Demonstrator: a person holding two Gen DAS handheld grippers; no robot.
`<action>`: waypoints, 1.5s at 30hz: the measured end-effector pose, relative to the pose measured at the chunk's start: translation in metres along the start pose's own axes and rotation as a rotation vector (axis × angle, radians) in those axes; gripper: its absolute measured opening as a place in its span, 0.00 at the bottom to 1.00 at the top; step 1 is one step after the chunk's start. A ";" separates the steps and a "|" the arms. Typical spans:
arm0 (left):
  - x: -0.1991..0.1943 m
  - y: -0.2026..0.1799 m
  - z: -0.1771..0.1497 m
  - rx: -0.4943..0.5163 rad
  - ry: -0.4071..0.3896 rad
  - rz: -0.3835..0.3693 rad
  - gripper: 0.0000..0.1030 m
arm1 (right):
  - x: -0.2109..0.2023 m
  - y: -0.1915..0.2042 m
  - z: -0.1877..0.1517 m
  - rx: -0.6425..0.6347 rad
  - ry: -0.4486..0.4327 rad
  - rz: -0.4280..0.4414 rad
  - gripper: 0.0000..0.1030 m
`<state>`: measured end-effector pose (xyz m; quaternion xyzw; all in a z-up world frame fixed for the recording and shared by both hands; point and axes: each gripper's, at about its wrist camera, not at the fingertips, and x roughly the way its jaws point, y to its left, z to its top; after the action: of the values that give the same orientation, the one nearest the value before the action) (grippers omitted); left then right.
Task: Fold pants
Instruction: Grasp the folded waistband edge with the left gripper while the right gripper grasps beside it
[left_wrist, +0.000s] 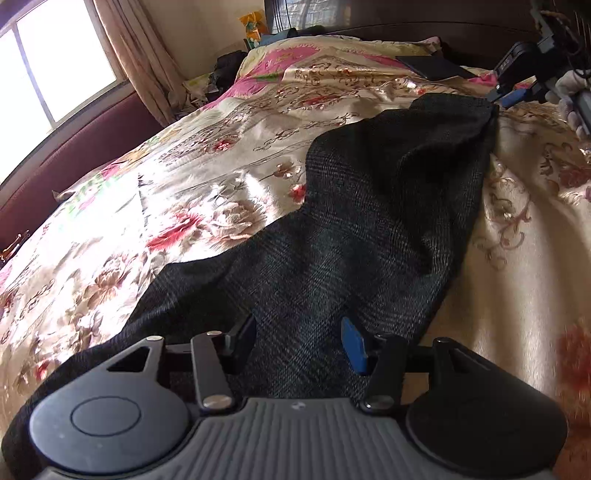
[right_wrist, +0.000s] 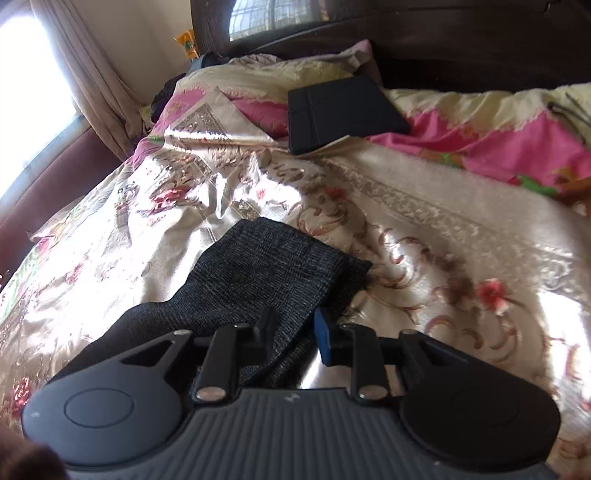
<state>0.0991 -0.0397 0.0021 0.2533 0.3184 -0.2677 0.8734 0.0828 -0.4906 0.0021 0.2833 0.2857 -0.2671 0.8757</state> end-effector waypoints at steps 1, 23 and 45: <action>-0.004 0.002 -0.006 -0.016 -0.001 0.008 0.64 | -0.015 0.006 -0.006 -0.027 -0.006 0.038 0.26; -0.075 0.149 -0.130 -0.507 0.078 0.578 0.73 | -0.062 0.344 -0.196 -0.751 0.455 0.814 0.41; -0.105 0.198 -0.166 -0.642 0.014 0.497 0.22 | -0.095 0.470 -0.238 -1.043 0.372 0.918 0.05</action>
<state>0.0849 0.2388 0.0179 0.0387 0.3209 0.0666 0.9440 0.2296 0.0204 0.0649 -0.0394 0.3726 0.3519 0.8578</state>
